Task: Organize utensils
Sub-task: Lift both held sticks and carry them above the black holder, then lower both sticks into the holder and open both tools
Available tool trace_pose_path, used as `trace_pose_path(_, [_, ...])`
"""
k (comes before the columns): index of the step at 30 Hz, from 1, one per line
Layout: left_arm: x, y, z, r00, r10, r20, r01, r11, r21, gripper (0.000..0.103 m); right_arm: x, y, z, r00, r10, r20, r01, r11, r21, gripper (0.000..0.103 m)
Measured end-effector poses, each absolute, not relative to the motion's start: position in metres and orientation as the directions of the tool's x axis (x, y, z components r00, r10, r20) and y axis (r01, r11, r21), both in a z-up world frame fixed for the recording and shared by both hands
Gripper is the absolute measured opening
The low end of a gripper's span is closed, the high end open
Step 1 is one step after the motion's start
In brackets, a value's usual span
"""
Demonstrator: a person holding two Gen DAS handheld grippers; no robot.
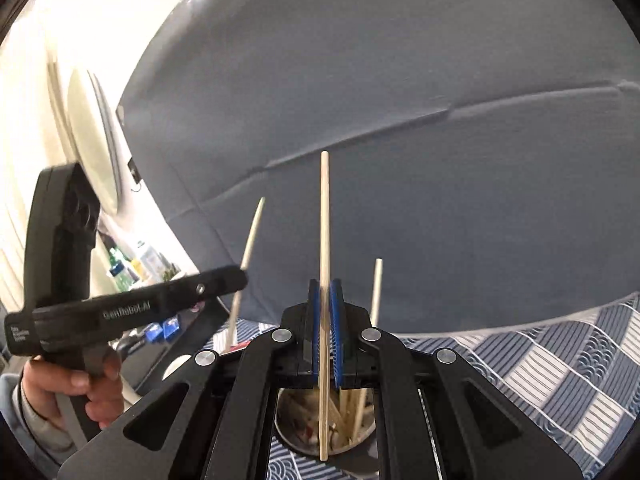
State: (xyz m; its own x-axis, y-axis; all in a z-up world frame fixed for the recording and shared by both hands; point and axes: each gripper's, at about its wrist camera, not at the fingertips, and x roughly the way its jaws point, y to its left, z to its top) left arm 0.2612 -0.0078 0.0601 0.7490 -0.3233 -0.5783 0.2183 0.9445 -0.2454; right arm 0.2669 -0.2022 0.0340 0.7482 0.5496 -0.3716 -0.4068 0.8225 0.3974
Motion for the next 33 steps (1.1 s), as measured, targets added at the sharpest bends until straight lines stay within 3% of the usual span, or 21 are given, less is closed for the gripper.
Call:
trace_pose_path(16, [0.264,-0.004,0.019,0.828,-0.438,-0.349,0.329,0.885,-0.330,0.005,0.278,-0.180,-0.015,0.760,0.570,-0.313,-0.466,0.813,0.349,0.005])
trace_pose_path(33, [0.236,-0.016,-0.028,0.821,-0.439,-0.364,0.353,0.892,-0.280,0.005,0.250,-0.170,-0.050,0.778,0.542,-0.318,-0.482,0.839,0.252,0.005])
